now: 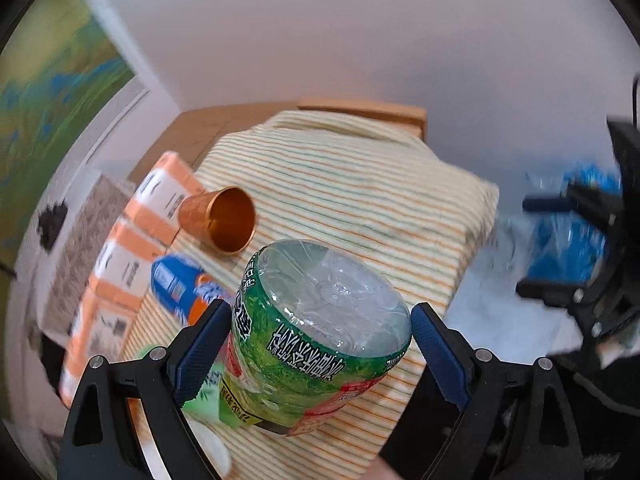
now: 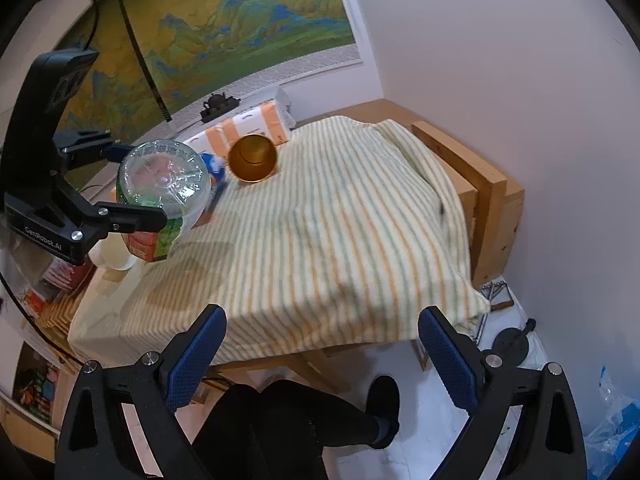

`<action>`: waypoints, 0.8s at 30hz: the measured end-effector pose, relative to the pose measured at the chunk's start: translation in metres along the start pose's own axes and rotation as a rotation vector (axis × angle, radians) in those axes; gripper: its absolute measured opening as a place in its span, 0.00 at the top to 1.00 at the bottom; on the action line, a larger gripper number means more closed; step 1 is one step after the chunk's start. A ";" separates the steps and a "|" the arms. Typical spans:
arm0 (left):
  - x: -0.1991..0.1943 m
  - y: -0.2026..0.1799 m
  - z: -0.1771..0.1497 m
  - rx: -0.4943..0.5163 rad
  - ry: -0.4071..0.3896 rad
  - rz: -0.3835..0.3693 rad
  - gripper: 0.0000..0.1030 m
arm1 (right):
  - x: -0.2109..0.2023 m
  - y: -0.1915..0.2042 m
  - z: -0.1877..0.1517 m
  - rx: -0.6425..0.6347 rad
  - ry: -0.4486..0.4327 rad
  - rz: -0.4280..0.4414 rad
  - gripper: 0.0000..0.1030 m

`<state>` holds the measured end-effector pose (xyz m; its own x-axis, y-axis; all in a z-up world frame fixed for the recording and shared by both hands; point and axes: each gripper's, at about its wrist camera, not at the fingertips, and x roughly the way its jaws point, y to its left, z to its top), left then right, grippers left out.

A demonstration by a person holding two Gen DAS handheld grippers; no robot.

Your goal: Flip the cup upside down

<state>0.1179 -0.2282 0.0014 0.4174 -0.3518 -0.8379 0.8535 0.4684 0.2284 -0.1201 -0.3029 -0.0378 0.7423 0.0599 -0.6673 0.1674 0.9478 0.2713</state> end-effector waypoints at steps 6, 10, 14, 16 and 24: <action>-0.021 0.019 -0.038 -0.219 -0.142 0.013 0.10 | 0.002 0.018 0.002 -0.031 -0.007 0.032 0.08; -0.026 0.022 -0.061 -0.341 -0.211 0.018 0.10 | 0.006 0.031 0.004 -0.062 -0.008 0.039 0.08; -0.036 0.028 -0.080 -0.458 -0.303 0.016 0.10 | 0.007 0.043 0.006 -0.081 -0.011 0.052 0.08; -0.040 0.031 -0.089 -0.512 -0.344 0.008 0.10 | 0.009 0.050 0.008 -0.094 -0.017 0.052 0.08; -0.041 0.041 -0.112 -0.634 -0.408 0.018 0.10 | 0.015 0.067 0.012 -0.111 -0.018 0.064 0.08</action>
<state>0.1007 -0.1038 -0.0105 0.6176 -0.5539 -0.5584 0.5535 0.8105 -0.1918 -0.0896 -0.2421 -0.0214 0.7609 0.1168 -0.6383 0.0470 0.9712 0.2337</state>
